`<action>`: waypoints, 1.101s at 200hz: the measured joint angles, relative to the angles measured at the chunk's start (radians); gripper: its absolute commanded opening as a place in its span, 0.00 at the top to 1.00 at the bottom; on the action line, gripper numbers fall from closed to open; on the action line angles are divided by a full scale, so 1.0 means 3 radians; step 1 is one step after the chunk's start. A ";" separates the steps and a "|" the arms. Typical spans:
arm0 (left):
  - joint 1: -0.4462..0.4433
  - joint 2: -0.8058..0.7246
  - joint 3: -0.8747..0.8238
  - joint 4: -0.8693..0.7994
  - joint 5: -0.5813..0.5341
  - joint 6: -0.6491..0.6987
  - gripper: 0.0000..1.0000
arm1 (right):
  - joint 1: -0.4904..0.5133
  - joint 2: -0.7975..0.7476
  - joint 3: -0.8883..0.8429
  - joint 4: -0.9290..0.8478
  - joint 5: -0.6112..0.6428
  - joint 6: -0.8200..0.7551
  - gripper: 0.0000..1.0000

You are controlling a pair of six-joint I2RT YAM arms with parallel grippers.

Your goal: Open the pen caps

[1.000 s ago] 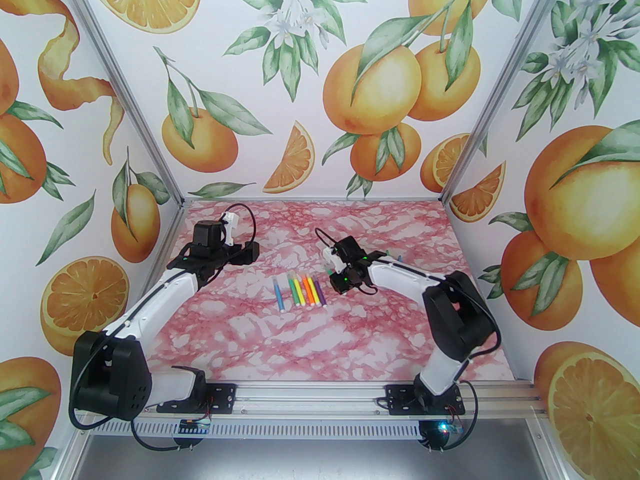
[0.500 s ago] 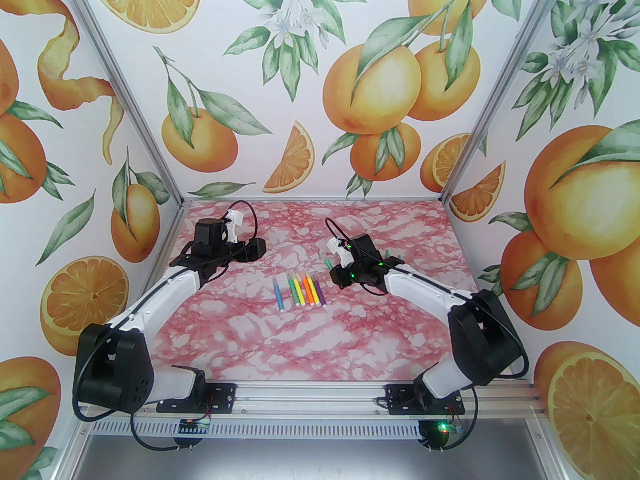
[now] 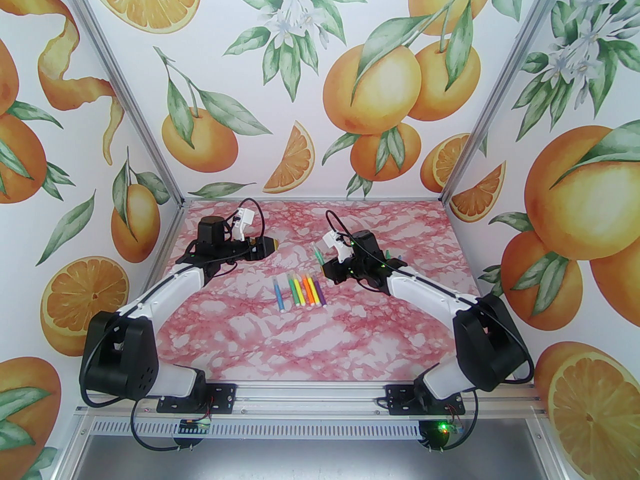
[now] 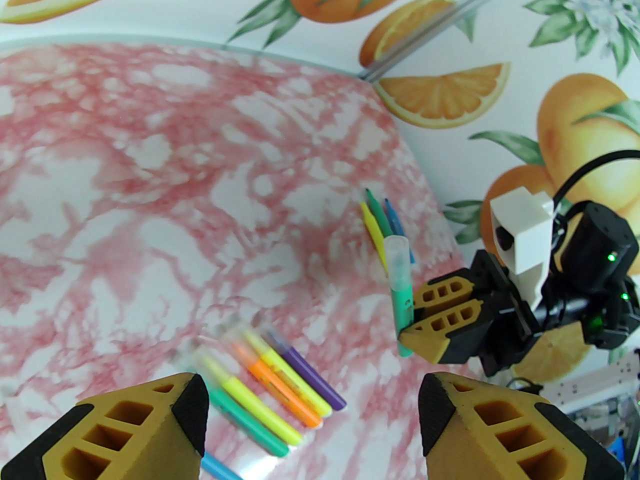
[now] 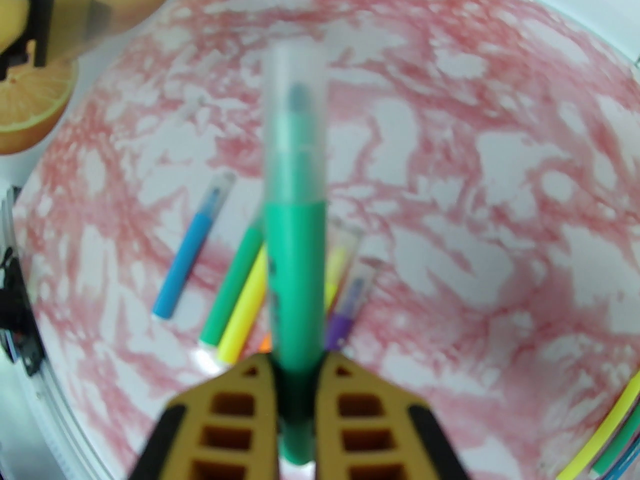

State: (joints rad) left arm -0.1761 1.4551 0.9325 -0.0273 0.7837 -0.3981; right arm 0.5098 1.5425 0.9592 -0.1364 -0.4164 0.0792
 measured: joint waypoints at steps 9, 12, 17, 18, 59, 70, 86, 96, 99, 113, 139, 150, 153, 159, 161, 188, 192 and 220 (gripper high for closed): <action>-0.0015 0.0027 -0.0001 0.0048 0.0064 -0.0038 0.32 | 0.0014 0.0000 0.0000 0.0038 -0.0033 0.0009 1.00; -0.0022 0.0037 -0.0001 0.0056 0.0080 -0.0051 0.32 | 0.0019 0.0000 0.0000 0.0047 -0.0041 0.0010 1.00; -0.0036 0.0053 -0.0001 0.0088 0.0112 -0.0065 0.32 | 0.0024 0.0000 0.0000 0.0057 -0.0055 0.0010 1.00; -0.0037 0.0056 -0.0001 0.0090 0.0116 -0.0069 0.33 | 0.0025 0.0000 0.0000 0.0061 -0.0058 0.0011 1.00; -0.0224 0.0163 0.0000 0.0238 0.0291 -0.0159 0.37 | 0.0067 0.0000 0.0000 0.0142 -0.0181 0.0036 1.00; -0.0273 0.0174 0.0001 0.0257 0.0324 -0.0175 0.38 | 0.0074 0.0000 0.0000 0.0155 -0.0205 0.0037 1.00; -0.0338 0.0174 0.0009 0.0262 0.0357 -0.0177 0.40 | 0.0089 -0.0001 0.0000 0.0184 -0.0225 0.0038 1.00; -0.0366 0.0174 0.0027 0.0259 0.0357 -0.0186 0.41 | 0.0098 -0.0009 0.0000 0.0197 -0.0247 0.0042 1.00; -0.0378 0.0174 0.0034 0.0261 0.0356 -0.0186 0.41 | 0.0106 -0.0014 0.0000 0.0201 -0.0249 0.0043 1.00; -0.0407 0.0174 0.0060 0.0263 0.0355 -0.0188 0.41 | 0.0121 -0.0048 0.0000 0.0209 -0.0277 0.0051 1.00; -0.0449 0.0175 0.0071 0.0270 0.0355 -0.0196 0.44 | 0.0153 -0.0126 0.0000 0.0231 -0.0326 0.0062 1.00; -0.0464 0.0177 0.0071 0.0273 0.0355 -0.0205 0.46 | 0.0165 -0.0145 0.0000 0.0247 -0.0345 0.0064 1.00; -0.0469 0.0177 0.0071 0.0273 0.0355 -0.0207 0.46 | 0.0170 -0.0148 0.0000 0.0249 -0.0351 0.0062 1.00; -0.0477 0.0177 0.0071 0.0277 0.0354 -0.0217 0.46 | 0.0177 -0.0150 0.0000 0.0261 -0.0361 0.0064 1.00; -0.0481 0.0177 0.0071 0.0277 0.0355 -0.0216 0.46 | 0.0177 -0.0150 0.0000 0.0263 -0.0361 0.0064 1.00; -0.0514 0.0177 0.0086 0.0299 0.0356 -0.0226 0.46 | 0.0212 -0.0150 0.0000 0.0272 -0.0385 0.0064 1.00; -0.0518 0.0177 0.0089 0.0304 0.0356 -0.0228 0.47 | 0.0217 -0.0150 0.0000 0.0272 -0.0385 0.0064 1.00; -0.0540 0.0177 0.0108 0.0351 0.0359 -0.0237 0.50 | 0.0243 -0.0150 0.0000 0.0272 -0.0397 0.0062 1.00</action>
State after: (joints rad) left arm -0.3382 1.5082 0.9649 0.0780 0.8913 -0.4690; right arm 0.5827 1.4975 0.9592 -0.0547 -0.5354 0.0978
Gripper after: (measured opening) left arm 0.522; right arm 0.123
